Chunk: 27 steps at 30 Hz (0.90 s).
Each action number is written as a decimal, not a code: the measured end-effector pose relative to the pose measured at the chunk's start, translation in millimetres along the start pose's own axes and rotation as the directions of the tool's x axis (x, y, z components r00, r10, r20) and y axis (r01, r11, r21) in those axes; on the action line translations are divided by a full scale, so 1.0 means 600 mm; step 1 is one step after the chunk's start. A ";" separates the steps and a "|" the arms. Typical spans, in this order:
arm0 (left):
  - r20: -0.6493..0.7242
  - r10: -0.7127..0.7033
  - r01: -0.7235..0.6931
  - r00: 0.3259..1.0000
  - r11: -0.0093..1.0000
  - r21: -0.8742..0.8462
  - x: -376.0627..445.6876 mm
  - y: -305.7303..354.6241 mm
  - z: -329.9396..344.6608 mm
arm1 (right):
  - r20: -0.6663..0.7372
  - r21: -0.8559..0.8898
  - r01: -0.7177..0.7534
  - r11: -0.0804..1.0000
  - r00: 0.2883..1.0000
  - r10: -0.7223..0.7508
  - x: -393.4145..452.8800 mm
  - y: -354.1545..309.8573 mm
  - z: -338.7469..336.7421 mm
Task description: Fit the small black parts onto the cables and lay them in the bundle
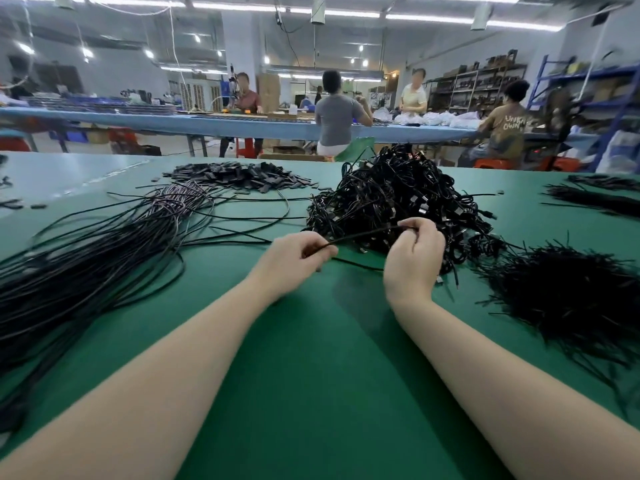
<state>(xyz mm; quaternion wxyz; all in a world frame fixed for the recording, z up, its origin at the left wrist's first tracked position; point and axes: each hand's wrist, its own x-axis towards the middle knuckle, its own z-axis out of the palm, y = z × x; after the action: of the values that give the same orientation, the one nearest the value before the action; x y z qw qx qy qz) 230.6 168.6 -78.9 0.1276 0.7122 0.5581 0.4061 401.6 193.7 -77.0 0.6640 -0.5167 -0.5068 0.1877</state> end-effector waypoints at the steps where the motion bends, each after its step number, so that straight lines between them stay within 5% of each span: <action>1: 0.044 -0.054 0.058 0.998 0.993 -0.101 -0.001 -0.012 -0.015 | -0.038 0.013 -0.083 0.996 0.996 0.083 0.005 0.003 -0.001; 4: 0.129 -0.218 0.250 0.967 0.903 -0.349 -0.008 -0.033 -0.052 | -0.066 0.032 -0.239 0.971 0.968 0.240 0.011 0.007 -0.003; 6: 0.141 -0.346 0.357 0.928 0.712 -0.604 -0.010 -0.040 -0.066 | -0.021 -0.018 -0.198 0.980 0.980 0.198 0.009 0.007 -0.002; 10: 0.143 -0.452 0.196 0.880 0.070 -0.978 0.001 -0.039 -0.092 | 0.250 -0.182 0.215 0.960 0.954 -0.166 -0.013 -0.002 0.004; 12: 0.138 -0.454 0.130 0.880 -0.048 -0.990 0.006 -0.032 -0.103 | 0.426 -0.138 0.420 0.897 0.843 -0.329 -0.032 -0.009 0.007; 17: 0.099 -0.397 0.077 0.913 -0.071 -0.995 0.013 -0.016 -0.141 | 0.715 -0.046 0.502 0.864 0.620 -0.323 -0.056 -0.009 0.014; 21: 0.108 -0.328 0.082 0.939 -0.092 -0.992 0.016 0.004 -0.162 | 0.674 -0.122 0.352 0.928 0.716 -0.183 -0.043 0.004 0.016; 23: 0.203 -0.210 0.195 0.956 -0.060 -0.979 0.014 0.013 -0.168 | 0.660 -0.181 0.338 0.923 0.738 -0.141 -0.040 0.008 0.016; 25: 0.416 -0.027 0.416 0.909 0.140 -0.898 0.010 0.024 -0.173 | 0.625 -0.207 0.332 0.920 0.769 -0.137 -0.040 0.008 0.015; 27: 0.679 -0.045 0.587 0.733 0.546 -0.598 0.007 0.044 -0.163 | 0.568 -0.196 0.334 0.922 0.805 -0.171 -0.040 0.003 0.013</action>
<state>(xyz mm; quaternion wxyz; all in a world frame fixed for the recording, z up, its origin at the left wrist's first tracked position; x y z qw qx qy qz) 178.6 137.0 1.9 0.6670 0.5492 0.3791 0.3315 385.2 179.6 -90.5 0.4310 -0.4601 -0.7597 0.1594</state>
